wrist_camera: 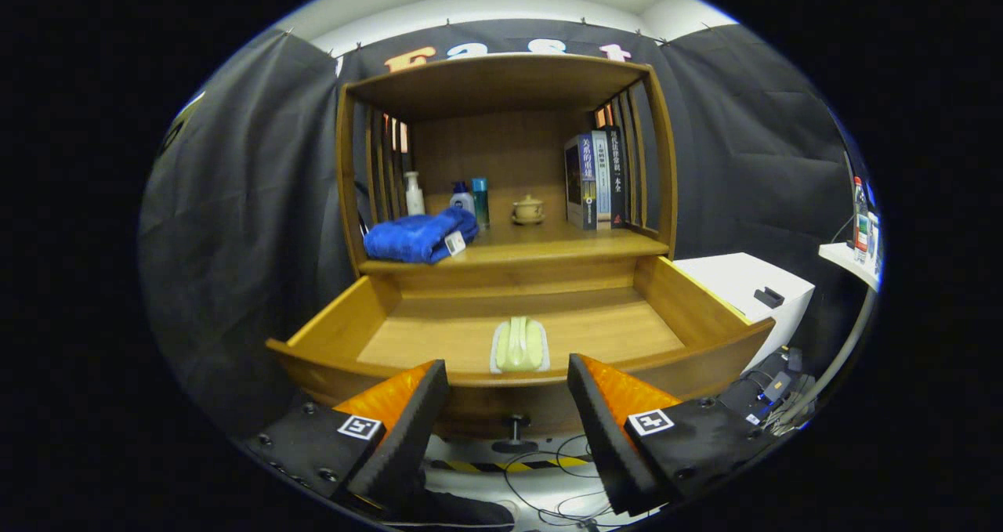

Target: Pull open the drawer, take out the items inside it, and place them on the countertop above the cabinet.

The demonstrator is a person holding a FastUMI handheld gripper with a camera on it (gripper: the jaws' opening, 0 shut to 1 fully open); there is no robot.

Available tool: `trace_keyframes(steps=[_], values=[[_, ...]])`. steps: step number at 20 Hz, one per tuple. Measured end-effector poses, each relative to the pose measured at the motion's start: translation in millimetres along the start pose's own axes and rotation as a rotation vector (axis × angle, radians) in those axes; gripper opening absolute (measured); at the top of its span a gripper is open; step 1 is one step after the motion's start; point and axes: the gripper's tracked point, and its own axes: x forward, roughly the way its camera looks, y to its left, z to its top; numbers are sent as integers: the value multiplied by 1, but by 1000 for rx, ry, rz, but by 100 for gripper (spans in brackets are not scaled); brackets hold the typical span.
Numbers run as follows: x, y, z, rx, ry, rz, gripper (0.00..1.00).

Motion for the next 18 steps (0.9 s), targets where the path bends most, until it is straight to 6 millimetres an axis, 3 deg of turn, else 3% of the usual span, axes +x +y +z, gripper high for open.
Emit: trace_keyframes(steps=[4,9,13,18], values=[[20,0,44,42,-30,27,98],[57,-3,77,76,19,22,98],[95,-4,77,-10,104,5,98],[139,2,59,-31,272,11,99]])
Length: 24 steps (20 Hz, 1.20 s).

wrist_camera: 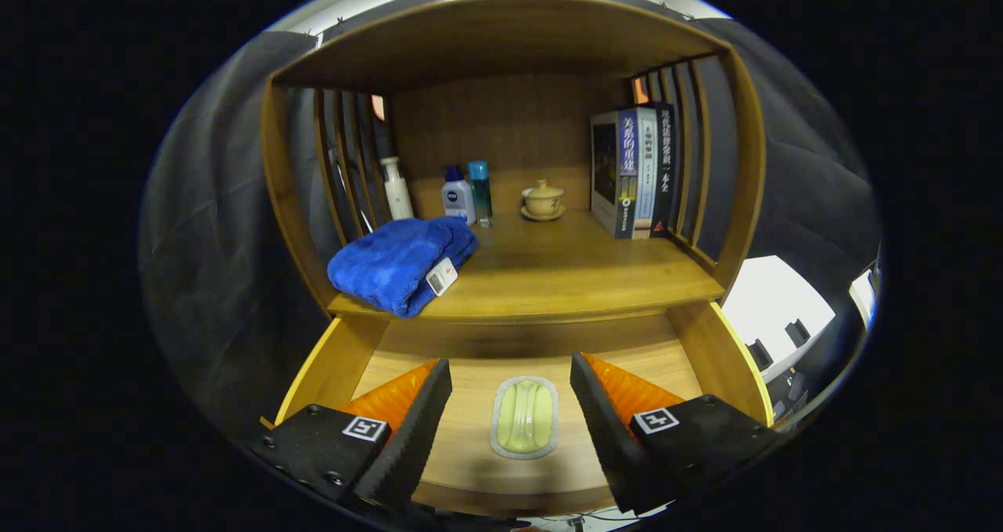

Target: Pull open the drawer, take out the items inside it, and place them on the countertop above the cabinet.

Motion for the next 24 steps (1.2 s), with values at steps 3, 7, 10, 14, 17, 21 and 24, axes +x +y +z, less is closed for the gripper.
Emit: trace_keyframes(steps=[3,7,10,14,17,21,24], values=[[27,-6,-9,-41,112,-28,99],[55,-13,-34,-61,250,-60,99],[71,-16,-52,-50,343,-72,99],[86,-27,-76,-35,473,-100,98],[93,-32,-93,-34,547,-116,96],[94,-21,-106,-36,590,-77,63],[86,-21,-108,-42,620,-80,30]])
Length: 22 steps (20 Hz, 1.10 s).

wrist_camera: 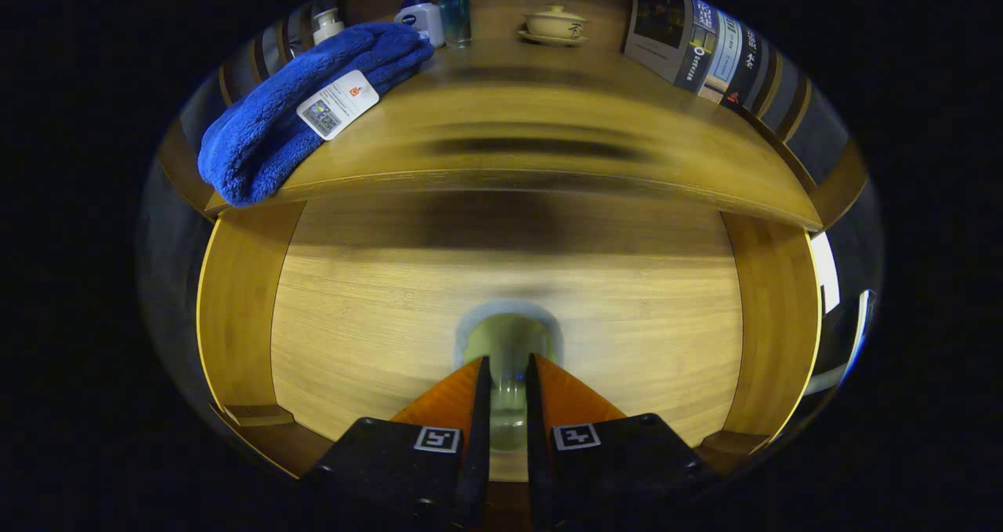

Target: Pull open the drawer, take out the items inside it, and place them on the countertop above the cabinet.

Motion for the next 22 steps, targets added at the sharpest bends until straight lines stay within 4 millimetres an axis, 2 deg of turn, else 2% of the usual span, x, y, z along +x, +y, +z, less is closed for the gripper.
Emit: trace_keyframes(steps=[1,2,11,14,17,20,22], values=[[-5,-1,-1,-3,1,-2,30],[-12,0,-2,-4,-3,2,25],[-91,3,12,-13,-49,67,24],[-112,0,29,-14,-73,58,25],[-125,-6,49,-7,-89,37,24],[-135,-10,74,1,-100,30,25],[-142,-16,98,4,-125,13,25]])
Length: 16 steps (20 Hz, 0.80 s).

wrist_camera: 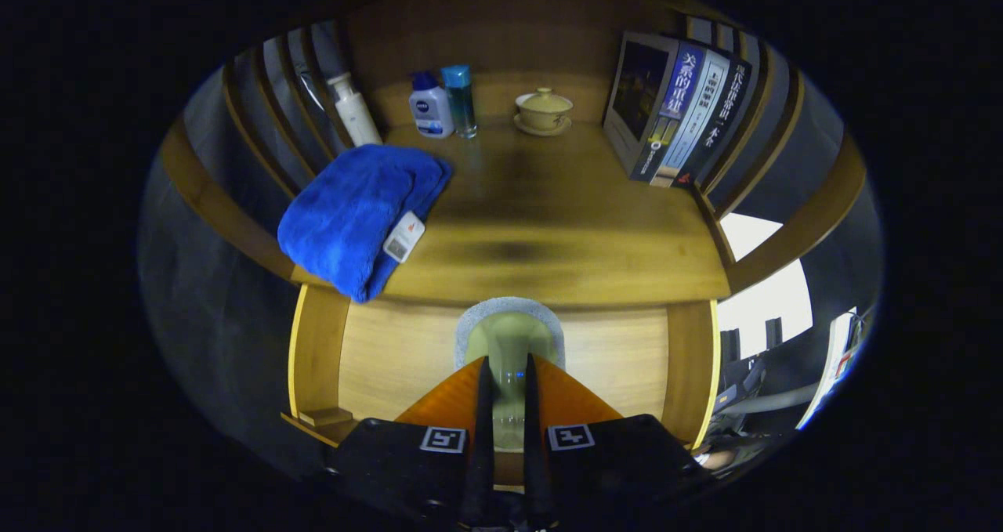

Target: Pull open the drawer, take out the items inside it, and place them on the countertop above the cabinet.

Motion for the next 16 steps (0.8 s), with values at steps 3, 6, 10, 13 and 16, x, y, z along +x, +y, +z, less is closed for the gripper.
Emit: trace_keyframes(steps=[3,6,10,13,16], values=[[2,-11,34,8,-21,-31,25],[16,-17,62,20,-16,-48,24],[47,-27,94,33,4,-73,25],[68,-33,107,51,16,-86,25],[80,-33,109,74,20,-88,28]])
